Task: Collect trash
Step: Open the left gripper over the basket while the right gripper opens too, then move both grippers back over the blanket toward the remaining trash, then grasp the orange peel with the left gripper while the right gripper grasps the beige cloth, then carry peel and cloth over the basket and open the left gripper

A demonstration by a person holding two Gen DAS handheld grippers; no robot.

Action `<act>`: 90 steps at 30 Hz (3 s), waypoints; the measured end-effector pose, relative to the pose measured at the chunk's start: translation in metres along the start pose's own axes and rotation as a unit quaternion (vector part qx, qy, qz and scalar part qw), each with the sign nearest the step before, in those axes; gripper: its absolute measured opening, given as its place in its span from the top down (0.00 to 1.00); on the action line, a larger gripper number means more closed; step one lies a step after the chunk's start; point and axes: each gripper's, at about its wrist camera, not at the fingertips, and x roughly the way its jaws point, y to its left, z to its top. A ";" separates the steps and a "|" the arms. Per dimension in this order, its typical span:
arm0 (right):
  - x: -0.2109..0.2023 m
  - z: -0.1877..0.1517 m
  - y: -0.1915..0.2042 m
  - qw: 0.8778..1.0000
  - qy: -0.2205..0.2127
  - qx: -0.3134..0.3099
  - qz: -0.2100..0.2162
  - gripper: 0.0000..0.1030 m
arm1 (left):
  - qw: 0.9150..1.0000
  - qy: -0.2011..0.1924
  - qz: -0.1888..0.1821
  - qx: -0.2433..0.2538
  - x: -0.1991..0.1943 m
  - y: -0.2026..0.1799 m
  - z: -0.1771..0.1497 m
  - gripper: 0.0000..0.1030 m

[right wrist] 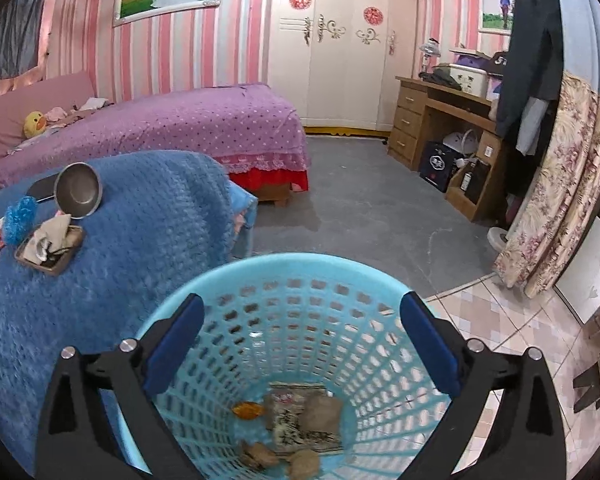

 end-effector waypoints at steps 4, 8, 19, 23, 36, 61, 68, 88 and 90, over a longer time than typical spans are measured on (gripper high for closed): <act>0.001 0.004 0.022 1.000 -0.002 -0.013 0.003 0.07 | 1.000 0.001 0.011 0.005 0.000 0.023 0.000 0.06; 0.004 0.007 0.043 1.000 0.000 -0.017 0.019 0.07 | 1.000 -0.002 0.024 0.012 0.000 0.045 -0.009 0.06; 0.004 0.009 0.097 0.998 -0.006 -0.036 0.041 0.07 | 0.999 0.004 0.041 -0.022 0.015 0.103 -0.020 0.06; 0.008 0.009 0.112 0.998 -0.005 -0.046 0.043 0.07 | 0.998 0.007 0.060 -0.031 0.018 0.128 -0.024 0.06; 0.014 0.009 0.167 0.995 -0.002 -0.073 0.065 0.07 | 0.990 0.033 0.099 -0.097 0.024 0.220 -0.036 0.05; 0.032 0.019 0.221 0.990 0.012 -0.104 0.095 0.07 | 0.983 0.135 0.067 -0.104 0.101 0.267 -0.031 0.55; 0.036 0.017 0.238 0.988 0.018 -0.104 0.116 0.07 | 0.987 0.109 0.059 -0.106 0.083 0.267 -0.035 0.71; 0.036 0.020 0.274 0.973 0.012 -0.137 0.184 0.75 | 0.990 0.099 0.063 -0.082 0.055 0.237 -0.034 0.71; 0.029 0.020 0.265 0.974 0.006 -0.132 0.185 0.75 | 0.991 0.094 0.062 -0.078 0.051 0.230 -0.033 0.71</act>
